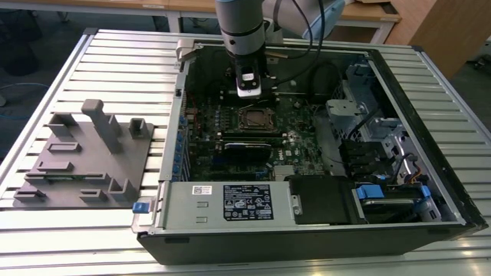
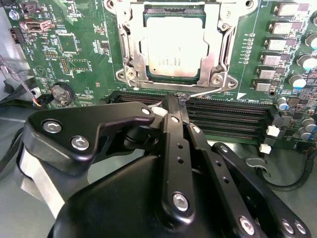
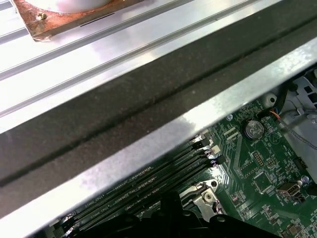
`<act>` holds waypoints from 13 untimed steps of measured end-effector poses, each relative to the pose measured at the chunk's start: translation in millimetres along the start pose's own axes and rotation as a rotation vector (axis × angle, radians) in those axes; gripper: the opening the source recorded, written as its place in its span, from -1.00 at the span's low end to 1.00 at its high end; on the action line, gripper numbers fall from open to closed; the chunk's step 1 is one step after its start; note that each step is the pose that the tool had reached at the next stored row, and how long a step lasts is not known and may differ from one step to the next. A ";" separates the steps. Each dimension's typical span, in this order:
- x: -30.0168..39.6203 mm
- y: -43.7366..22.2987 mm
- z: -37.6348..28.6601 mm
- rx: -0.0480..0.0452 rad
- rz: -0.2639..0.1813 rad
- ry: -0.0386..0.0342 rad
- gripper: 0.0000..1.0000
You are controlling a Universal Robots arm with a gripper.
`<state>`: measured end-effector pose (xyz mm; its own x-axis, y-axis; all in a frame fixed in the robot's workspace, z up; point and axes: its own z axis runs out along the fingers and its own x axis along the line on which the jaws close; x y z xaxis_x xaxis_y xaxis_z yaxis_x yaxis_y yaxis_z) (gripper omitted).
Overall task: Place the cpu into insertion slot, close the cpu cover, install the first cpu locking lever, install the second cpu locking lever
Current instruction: 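Install the first cpu locking lever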
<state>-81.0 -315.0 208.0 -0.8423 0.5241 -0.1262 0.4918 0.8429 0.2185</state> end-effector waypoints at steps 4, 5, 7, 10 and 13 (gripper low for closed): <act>-0.2 0.2 0.3 0.0015 0.013 -0.0028 -0.80; -0.4 0.3 0.4 0.0026 0.021 -0.0046 -0.80; -0.4 0.2 0.4 0.0033 0.026 -0.0058 -0.80; -0.4 0.3 0.4 0.0032 0.026 -0.0058 -0.80; -0.4 0.3 0.4 0.0033 0.026 -0.0059 -0.80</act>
<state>-80.5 -314.9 207.7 -0.8277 0.5467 -0.1262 0.5144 0.8292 0.2186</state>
